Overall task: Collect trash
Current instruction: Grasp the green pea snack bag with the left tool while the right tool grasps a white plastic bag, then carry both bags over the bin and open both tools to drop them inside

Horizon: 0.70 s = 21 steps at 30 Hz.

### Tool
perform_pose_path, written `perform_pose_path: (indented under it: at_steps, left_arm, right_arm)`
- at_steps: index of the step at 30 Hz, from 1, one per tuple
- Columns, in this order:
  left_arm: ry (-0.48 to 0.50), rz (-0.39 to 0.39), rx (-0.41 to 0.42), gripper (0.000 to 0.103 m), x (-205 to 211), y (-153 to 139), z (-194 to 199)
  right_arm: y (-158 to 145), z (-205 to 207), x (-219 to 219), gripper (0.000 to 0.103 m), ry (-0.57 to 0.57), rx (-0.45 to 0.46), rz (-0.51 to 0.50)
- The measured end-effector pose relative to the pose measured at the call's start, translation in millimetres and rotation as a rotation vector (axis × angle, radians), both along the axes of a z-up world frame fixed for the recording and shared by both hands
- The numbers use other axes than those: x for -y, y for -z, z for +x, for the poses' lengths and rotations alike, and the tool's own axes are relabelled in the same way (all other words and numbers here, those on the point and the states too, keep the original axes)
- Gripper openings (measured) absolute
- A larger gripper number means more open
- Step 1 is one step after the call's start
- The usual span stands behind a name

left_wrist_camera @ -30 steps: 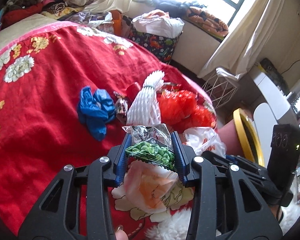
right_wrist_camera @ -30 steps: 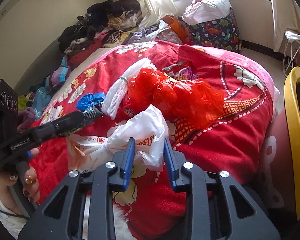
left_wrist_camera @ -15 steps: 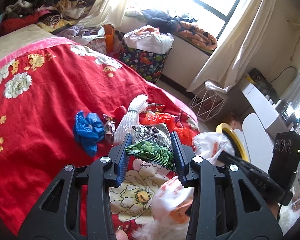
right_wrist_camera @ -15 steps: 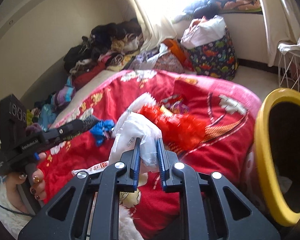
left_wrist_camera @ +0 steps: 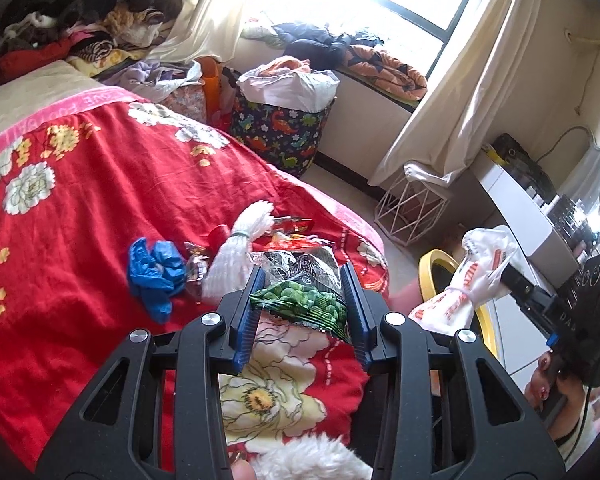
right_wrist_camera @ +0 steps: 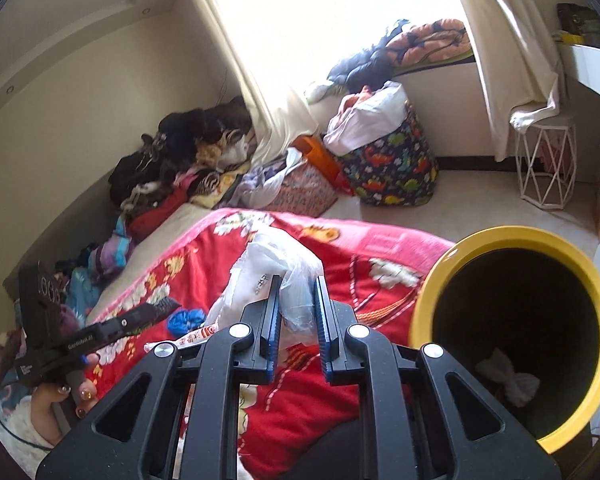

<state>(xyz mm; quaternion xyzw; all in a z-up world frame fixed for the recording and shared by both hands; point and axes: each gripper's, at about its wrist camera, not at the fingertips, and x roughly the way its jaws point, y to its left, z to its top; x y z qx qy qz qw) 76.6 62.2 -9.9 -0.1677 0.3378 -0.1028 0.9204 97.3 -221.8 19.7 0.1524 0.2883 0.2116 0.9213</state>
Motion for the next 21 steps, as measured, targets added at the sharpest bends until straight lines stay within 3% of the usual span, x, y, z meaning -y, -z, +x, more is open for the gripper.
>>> perform_pose_path:
  at_steps: [21]
  left_arm:
    - [0.142,0.061,0.041,0.031,75,-15,3]
  right_arm:
    - [-15,-13,79,0.015,0.187,0.051,0.032]
